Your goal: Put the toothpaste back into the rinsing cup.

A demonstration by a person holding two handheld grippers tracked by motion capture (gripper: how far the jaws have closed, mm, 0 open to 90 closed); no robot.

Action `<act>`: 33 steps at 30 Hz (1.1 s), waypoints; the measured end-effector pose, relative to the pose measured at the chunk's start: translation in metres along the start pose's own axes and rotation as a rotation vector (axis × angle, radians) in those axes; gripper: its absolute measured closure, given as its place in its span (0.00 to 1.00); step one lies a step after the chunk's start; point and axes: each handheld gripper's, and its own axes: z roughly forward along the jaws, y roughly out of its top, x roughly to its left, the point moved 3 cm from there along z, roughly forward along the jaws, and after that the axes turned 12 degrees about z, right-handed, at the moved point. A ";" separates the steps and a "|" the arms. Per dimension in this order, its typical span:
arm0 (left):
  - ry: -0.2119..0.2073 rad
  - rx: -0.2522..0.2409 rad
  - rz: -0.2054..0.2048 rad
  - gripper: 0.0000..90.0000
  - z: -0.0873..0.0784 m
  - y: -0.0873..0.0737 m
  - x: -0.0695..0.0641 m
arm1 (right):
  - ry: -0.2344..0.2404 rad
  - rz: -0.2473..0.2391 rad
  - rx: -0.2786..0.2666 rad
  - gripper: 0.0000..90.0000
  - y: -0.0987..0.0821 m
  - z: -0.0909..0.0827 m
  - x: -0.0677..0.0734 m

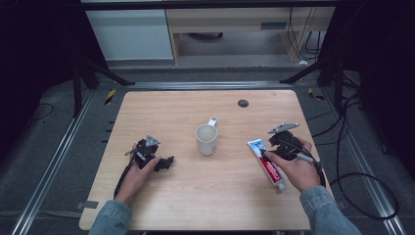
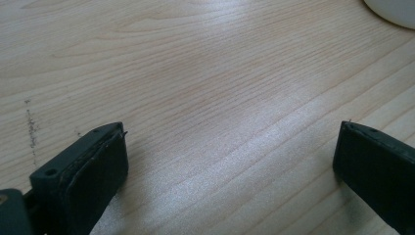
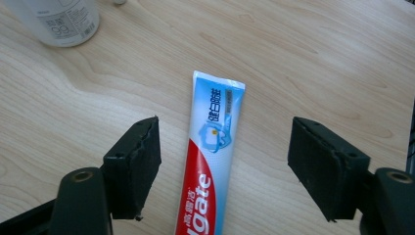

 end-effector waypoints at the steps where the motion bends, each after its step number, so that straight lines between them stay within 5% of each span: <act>1: 0.000 0.000 0.000 0.00 0.000 0.000 0.000 | 0.000 0.004 0.007 0.33 0.002 0.000 -0.001; 12: -0.001 0.001 0.002 0.00 0.000 0.000 0.000 | 0.007 0.036 0.073 0.42 0.017 0.007 -0.011; 33: -0.001 -0.002 0.000 0.00 0.001 0.001 0.001 | 0.020 0.054 0.145 0.40 0.027 0.017 -0.009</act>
